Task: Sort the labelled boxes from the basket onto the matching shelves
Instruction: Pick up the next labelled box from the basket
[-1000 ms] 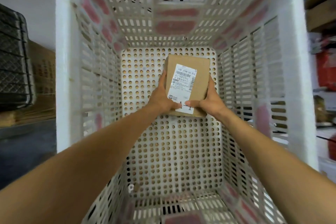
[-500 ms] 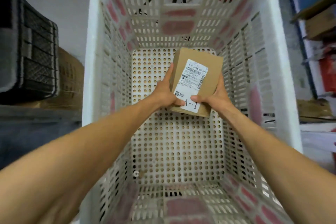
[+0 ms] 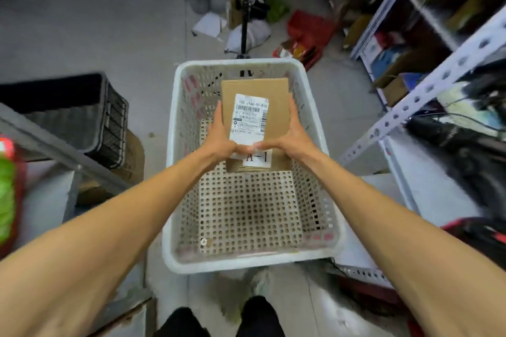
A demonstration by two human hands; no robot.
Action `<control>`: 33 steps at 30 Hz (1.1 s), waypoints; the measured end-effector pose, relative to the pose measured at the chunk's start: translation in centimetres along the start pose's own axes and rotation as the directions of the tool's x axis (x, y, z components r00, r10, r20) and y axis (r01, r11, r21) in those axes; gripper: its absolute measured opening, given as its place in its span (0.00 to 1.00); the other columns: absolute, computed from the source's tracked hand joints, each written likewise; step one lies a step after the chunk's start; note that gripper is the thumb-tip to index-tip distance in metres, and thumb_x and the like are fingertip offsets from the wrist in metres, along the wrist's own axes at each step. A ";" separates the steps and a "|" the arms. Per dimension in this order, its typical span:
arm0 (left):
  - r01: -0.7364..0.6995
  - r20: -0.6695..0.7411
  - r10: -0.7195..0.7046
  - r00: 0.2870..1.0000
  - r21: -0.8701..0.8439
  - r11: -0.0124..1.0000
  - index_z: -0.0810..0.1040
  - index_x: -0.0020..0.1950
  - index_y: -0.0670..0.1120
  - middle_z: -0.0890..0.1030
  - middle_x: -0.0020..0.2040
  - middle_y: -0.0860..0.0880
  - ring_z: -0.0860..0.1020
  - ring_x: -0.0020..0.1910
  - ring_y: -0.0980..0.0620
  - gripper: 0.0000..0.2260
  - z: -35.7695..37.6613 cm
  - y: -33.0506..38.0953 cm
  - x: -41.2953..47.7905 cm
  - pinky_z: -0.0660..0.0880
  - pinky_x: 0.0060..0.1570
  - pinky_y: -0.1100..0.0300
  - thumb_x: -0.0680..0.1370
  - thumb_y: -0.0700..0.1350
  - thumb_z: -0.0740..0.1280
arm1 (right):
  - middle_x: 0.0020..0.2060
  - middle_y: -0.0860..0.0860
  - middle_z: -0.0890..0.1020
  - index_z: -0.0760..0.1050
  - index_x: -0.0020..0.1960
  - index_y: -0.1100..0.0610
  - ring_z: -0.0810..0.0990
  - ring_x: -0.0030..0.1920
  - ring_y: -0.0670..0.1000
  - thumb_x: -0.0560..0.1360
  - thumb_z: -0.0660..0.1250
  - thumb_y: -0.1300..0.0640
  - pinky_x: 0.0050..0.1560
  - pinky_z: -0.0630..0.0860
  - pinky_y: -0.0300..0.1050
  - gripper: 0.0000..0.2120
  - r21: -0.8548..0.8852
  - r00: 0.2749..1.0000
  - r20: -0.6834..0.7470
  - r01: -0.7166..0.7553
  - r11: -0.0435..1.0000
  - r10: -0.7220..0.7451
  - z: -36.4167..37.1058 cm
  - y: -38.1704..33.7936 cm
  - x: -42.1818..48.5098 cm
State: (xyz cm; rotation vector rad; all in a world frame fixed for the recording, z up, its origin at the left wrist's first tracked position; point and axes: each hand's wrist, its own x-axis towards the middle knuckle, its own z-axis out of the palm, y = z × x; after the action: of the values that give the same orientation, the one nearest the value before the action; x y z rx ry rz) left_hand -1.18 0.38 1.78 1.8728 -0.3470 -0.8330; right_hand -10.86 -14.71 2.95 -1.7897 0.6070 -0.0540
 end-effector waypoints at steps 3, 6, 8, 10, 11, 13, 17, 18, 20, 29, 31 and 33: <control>-0.045 0.100 0.047 0.994 -0.025 0.999 0.53 0.74 0.51 0.75 0.58 0.56 0.71 0.65 0.50 0.51 -0.3 2.0 -4.0 0.67 0.69 0.45 0.61 0.30 0.78 | 0.72 0.49 0.66 0.31 0.77 0.46 0.67 0.68 0.46 0.60 0.82 0.63 0.73 0.63 0.50 0.68 0.013 0.999 0.006 -0.036 0.999 0.036 -0.9 -2.3 -4.2; -0.107 0.177 0.106 0.979 0.002 0.994 0.49 0.77 0.51 0.76 0.62 0.55 0.73 0.65 0.51 0.54 -0.8 2.7 -7.7 0.70 0.67 0.47 0.61 0.32 0.79 | 0.72 0.49 0.66 0.31 0.77 0.49 0.66 0.68 0.46 0.60 0.82 0.65 0.71 0.63 0.45 0.69 -0.012 0.997 -0.071 -0.003 1.000 0.002 -0.8 -3.4 -9.0; -0.104 0.220 0.099 0.970 0.010 0.995 0.43 0.78 0.57 0.74 0.68 0.52 0.72 0.67 0.50 0.60 -1.3 2.8 -10.3 0.68 0.68 0.46 0.59 0.37 0.80 | 0.73 0.53 0.65 0.30 0.77 0.49 0.66 0.71 0.49 0.59 0.82 0.65 0.73 0.63 0.51 0.69 -0.001 0.996 -0.089 -0.023 1.000 0.023 -0.2 -3.8 -12.4; -0.102 0.255 0.095 0.962 0.013 0.995 0.38 0.78 0.56 0.70 0.71 0.52 0.70 0.67 0.52 0.61 -1.5 3.0 -13.1 0.67 0.68 0.51 0.63 0.33 0.79 | 0.73 0.54 0.66 0.28 0.76 0.49 0.66 0.71 0.49 0.61 0.81 0.65 0.72 0.63 0.50 0.69 0.012 0.994 -0.103 -0.037 0.999 0.038 0.6 -4.0 -15.7; -0.103 0.277 0.098 0.956 0.004 0.995 0.37 0.78 0.55 0.70 0.70 0.53 0.69 0.66 0.53 0.60 -1.6 3.0 -14.4 0.66 0.68 0.53 0.64 0.30 0.77 | 0.73 0.54 0.66 0.28 0.76 0.50 0.66 0.71 0.49 0.62 0.80 0.66 0.72 0.63 0.49 0.68 0.015 0.993 -0.113 -0.038 0.999 0.039 1.0 -4.2 -17.3; -0.118 0.334 0.110 0.936 0.003 0.993 0.37 0.78 0.54 0.71 0.69 0.53 0.70 0.65 0.54 0.59 -1.4 2.9 -16.6 0.66 0.68 0.54 0.65 0.28 0.76 | 0.73 0.54 0.65 0.27 0.76 0.52 0.65 0.71 0.49 0.62 0.80 0.67 0.70 0.63 0.45 0.68 0.038 0.987 -0.161 -0.024 0.999 0.030 1.7 -4.4 -20.6; -0.141 0.425 0.111 0.899 0.038 0.989 0.38 0.78 0.54 0.72 0.70 0.49 0.72 0.66 0.49 0.61 0.3 2.7 -20.7 0.70 0.67 0.46 0.63 0.28 0.77 | 0.68 0.52 0.69 0.33 0.77 0.56 0.68 0.67 0.47 0.62 0.79 0.71 0.67 0.65 0.43 0.64 0.074 0.965 -0.261 0.000 0.997 0.019 2.3 -4.2 -27.1; -0.143 0.446 0.106 0.889 0.049 0.989 0.38 0.78 0.54 0.73 0.69 0.49 0.73 0.66 0.48 0.61 0.9 2.7 -21.7 0.70 0.66 0.46 0.63 0.27 0.76 | 0.68 0.52 0.69 0.34 0.77 0.56 0.69 0.67 0.47 0.61 0.80 0.70 0.66 0.67 0.43 0.65 0.082 0.958 -0.285 -0.002 0.997 0.026 2.2 -3.8 -28.6; -0.142 0.487 0.083 0.870 0.085 0.986 0.37 0.78 0.55 0.73 0.68 0.49 0.73 0.65 0.48 0.62 2.5 2.9 -23.7 0.70 0.66 0.45 0.62 0.28 0.77 | 0.68 0.54 0.70 0.36 0.77 0.54 0.70 0.67 0.50 0.58 0.82 0.66 0.67 0.69 0.49 0.66 0.080 0.948 -0.313 -0.025 0.996 0.049 1.8 -3.0 -31.5; -0.237 0.593 0.053 0.803 0.236 0.942 0.46 0.77 0.51 0.74 0.57 0.56 0.71 0.63 0.51 0.54 10.5 3.7 -29.7 0.74 0.57 0.54 0.64 0.28 0.76 | 0.63 0.49 0.72 0.45 0.76 0.55 0.71 0.66 0.49 0.59 0.79 0.70 0.69 0.69 0.53 0.58 0.201 0.879 -0.443 -0.092 0.975 0.175 -1.3 1.6 -41.0; -0.254 0.620 0.057 0.783 0.235 0.938 0.43 0.78 0.51 0.73 0.61 0.54 0.69 0.67 0.49 0.55 12.6 4.0 -30.9 0.70 0.65 0.51 0.64 0.29 0.77 | 0.59 0.44 0.72 0.47 0.75 0.56 0.70 0.64 0.47 0.59 0.79 0.72 0.64 0.70 0.45 0.56 0.220 0.859 -0.479 -0.083 0.972 0.182 -2.4 2.5 -42.9; -0.250 0.642 0.046 0.765 0.230 0.941 0.38 0.78 0.51 0.69 0.68 0.54 0.66 0.69 0.51 0.59 14.8 4.4 -32.0 0.65 0.70 0.50 0.63 0.31 0.78 | 0.56 0.39 0.70 0.45 0.75 0.55 0.68 0.64 0.46 0.61 0.77 0.74 0.60 0.69 0.38 0.56 0.244 0.839 -0.507 -0.081 0.966 0.199 -3.8 3.0 -45.0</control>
State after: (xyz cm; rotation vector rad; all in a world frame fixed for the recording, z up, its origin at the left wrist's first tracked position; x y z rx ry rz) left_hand -33.73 6.63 14.48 1.7536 -1.0901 -1.3505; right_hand -52.15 0.63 13.49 -1.5093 1.0851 -0.5099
